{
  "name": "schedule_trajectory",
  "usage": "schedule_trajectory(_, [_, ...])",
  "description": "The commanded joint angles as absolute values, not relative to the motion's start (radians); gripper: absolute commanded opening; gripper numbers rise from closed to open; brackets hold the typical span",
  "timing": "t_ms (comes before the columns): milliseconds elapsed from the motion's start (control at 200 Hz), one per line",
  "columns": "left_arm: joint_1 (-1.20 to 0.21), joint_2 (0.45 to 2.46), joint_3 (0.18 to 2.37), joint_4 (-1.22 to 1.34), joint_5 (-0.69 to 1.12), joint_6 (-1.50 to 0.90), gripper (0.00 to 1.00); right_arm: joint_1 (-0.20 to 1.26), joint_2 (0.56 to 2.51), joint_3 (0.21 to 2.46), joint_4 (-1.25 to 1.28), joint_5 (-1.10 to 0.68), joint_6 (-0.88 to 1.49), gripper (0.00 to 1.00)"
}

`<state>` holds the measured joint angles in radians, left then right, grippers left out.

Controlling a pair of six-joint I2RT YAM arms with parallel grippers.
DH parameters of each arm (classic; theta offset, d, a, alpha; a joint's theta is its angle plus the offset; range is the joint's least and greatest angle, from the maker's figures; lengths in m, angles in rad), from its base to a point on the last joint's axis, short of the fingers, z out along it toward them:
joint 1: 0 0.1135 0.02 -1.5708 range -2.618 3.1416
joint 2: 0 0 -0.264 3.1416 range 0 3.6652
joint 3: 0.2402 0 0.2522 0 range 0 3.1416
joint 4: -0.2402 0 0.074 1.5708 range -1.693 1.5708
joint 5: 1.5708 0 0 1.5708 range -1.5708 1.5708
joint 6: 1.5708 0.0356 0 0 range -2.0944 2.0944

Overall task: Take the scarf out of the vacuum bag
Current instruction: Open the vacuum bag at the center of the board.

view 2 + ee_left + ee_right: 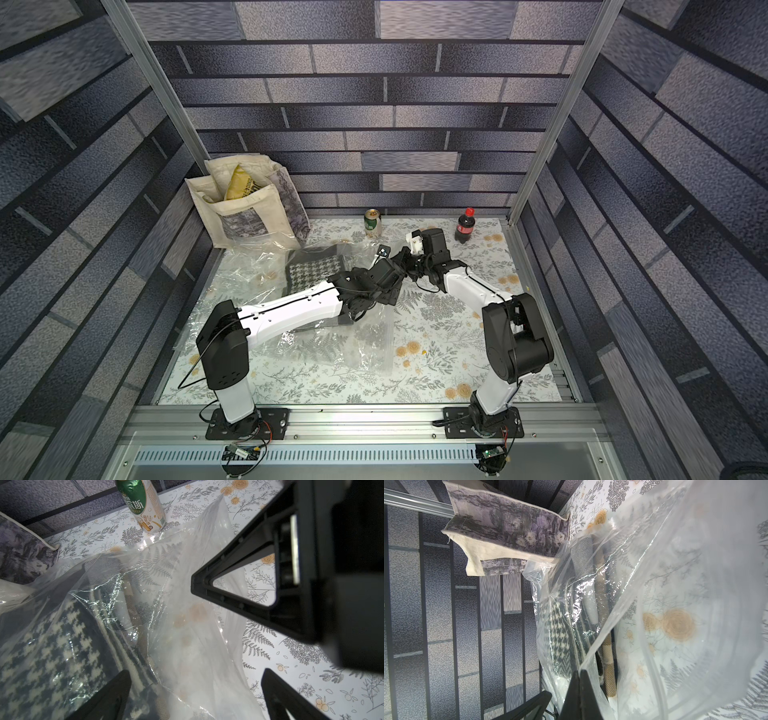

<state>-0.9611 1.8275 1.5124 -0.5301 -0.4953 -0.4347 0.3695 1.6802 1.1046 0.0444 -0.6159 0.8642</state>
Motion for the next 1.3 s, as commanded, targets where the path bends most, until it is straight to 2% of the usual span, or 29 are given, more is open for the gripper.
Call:
schedule_trajectory(0, [-0.965,1.855,1.559,-0.515,-0.508,-0.424,1.0,0.377,1.646,1.117,0.042,-0.633,0.858,0.0])
schedule_trajectory(270, [-0.965,1.931,1.649,-0.517,-0.519,-0.388,1.0,0.377,1.638,1.112,0.039,-0.632,0.857,0.0])
schedule_trajectory(586, [-0.978,2.05,1.788,-0.646,-0.628,-0.371,1.0,0.377,1.629,1.107,0.042,-0.632,0.86,0.0])
schedule_trajectory(781, [-0.981,2.048,1.775,-0.649,-0.579,-0.353,1.0,0.377,1.634,1.111,0.043,-0.632,0.866,0.0])
schedule_trajectory(947, [-0.981,2.018,1.729,-0.641,-0.586,-0.354,0.92,0.377,1.646,1.111,0.061,-0.632,0.883,0.0])
schedule_trajectory(1012, [-0.983,2.011,1.717,-0.647,-0.583,-0.351,0.83,0.377,1.648,1.109,0.069,-0.632,0.891,0.0])
schedule_trajectory(1142, [-0.983,1.987,1.691,-0.654,-0.573,-0.366,0.78,0.377,1.647,1.109,0.069,-0.628,0.891,0.0])
schedule_trajectory(1237, [-0.983,1.982,1.686,-0.661,-0.561,-0.368,0.69,0.377,1.648,1.111,0.068,-0.627,0.893,0.0])
schedule_trajectory(1292, [-0.983,1.984,1.692,-0.668,-0.551,-0.364,0.59,0.377,1.646,1.109,0.071,-0.626,0.896,0.0])
